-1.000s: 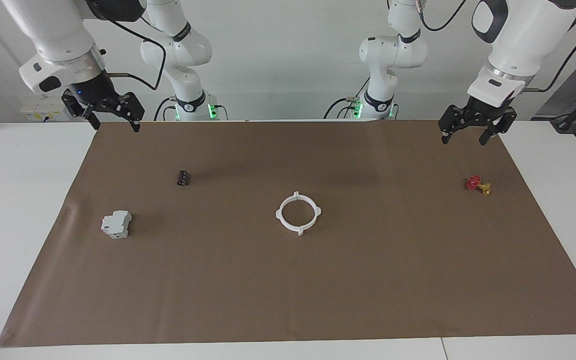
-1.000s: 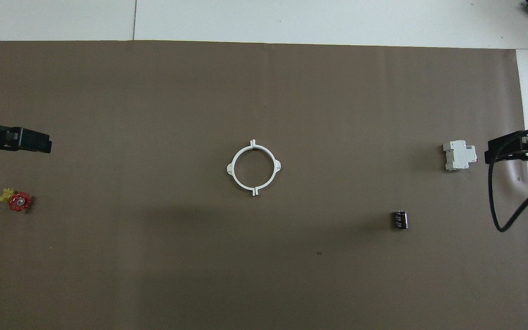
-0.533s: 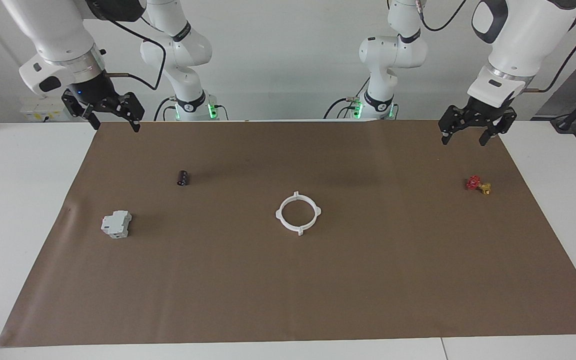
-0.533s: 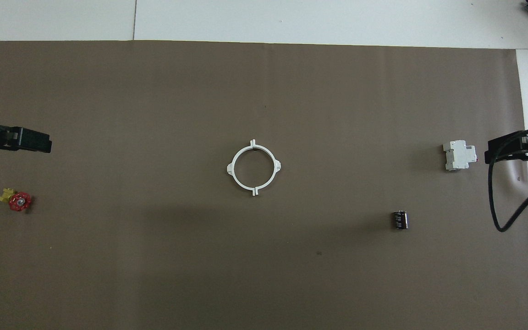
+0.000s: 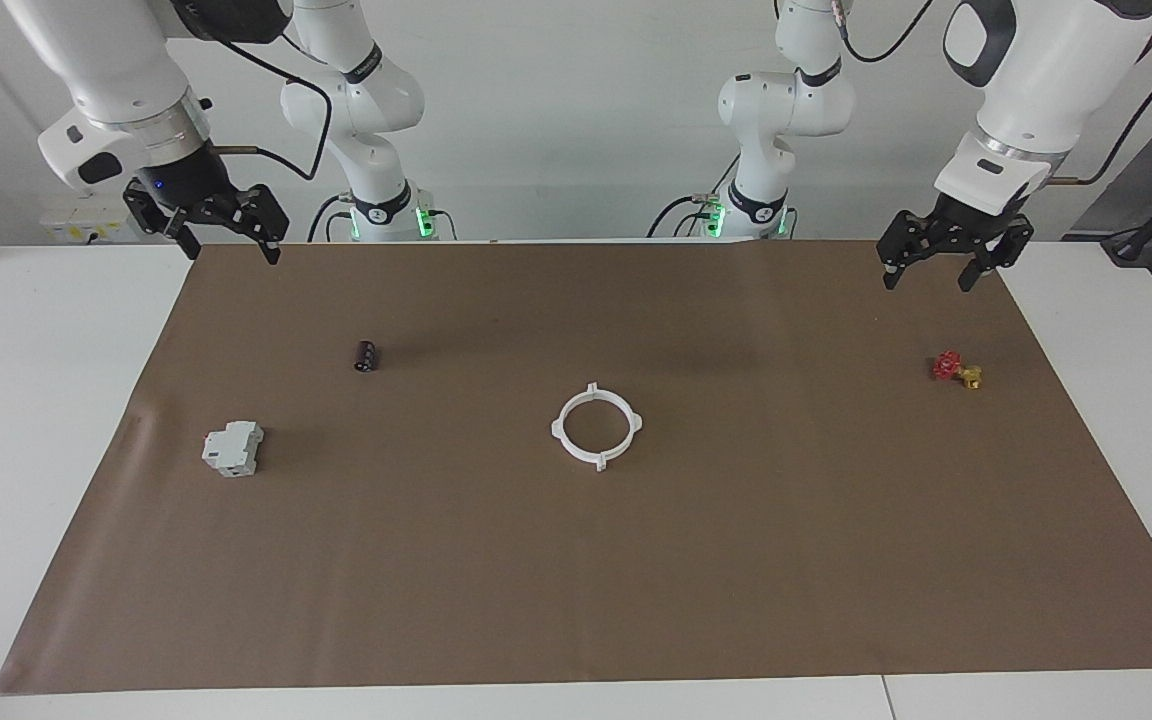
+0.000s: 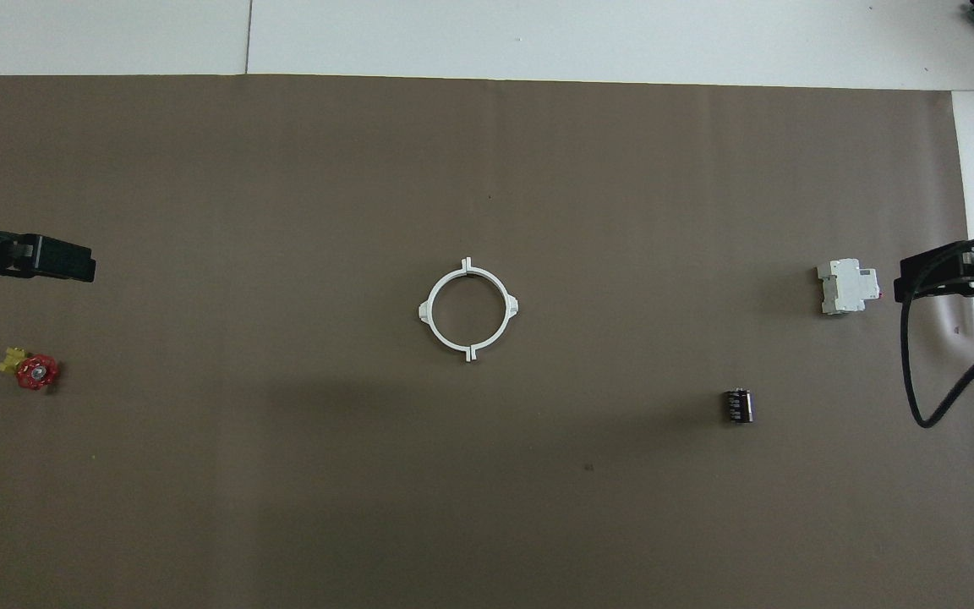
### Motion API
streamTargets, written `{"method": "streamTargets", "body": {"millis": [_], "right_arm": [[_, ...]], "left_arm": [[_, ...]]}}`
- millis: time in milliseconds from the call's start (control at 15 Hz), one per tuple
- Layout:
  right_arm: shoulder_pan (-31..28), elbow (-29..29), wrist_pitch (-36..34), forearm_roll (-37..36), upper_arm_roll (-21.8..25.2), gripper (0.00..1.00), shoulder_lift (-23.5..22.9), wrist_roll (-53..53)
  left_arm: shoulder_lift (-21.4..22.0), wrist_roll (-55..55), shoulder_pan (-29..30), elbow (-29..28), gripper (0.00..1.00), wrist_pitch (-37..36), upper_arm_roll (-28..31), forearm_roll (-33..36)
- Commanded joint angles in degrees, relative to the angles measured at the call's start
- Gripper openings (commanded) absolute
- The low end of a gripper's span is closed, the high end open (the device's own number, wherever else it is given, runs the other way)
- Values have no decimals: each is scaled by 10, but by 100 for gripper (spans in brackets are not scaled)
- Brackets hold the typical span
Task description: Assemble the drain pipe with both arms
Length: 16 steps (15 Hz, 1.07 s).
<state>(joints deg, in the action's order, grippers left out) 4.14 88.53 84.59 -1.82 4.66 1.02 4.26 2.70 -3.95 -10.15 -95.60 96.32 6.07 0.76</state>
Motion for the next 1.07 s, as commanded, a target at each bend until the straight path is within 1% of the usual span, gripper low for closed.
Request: {"method": "streamTargets", "body": {"millis": [0,400,800,933,1000], "right_arm": [[-6,9,10,2,-3,100,5,-14],[-6,9,10,3,-3,100,5,-14],[-6,9,10,2,-3,100,5,-14],[-6,9,10,2,-3,100,5,-14],[-6,9,10,3,-3,100,5,-14]], "left_arm": [[0,-1,-3,2,100,1,-1,-9],[4,-1,7,1,100,0,-23,-9],[0,1,9,1,100,4,-25,-9],[0,1,19,1,100,4,-30,-9],[0,1,33,1,100,3,-44,-9]]}}
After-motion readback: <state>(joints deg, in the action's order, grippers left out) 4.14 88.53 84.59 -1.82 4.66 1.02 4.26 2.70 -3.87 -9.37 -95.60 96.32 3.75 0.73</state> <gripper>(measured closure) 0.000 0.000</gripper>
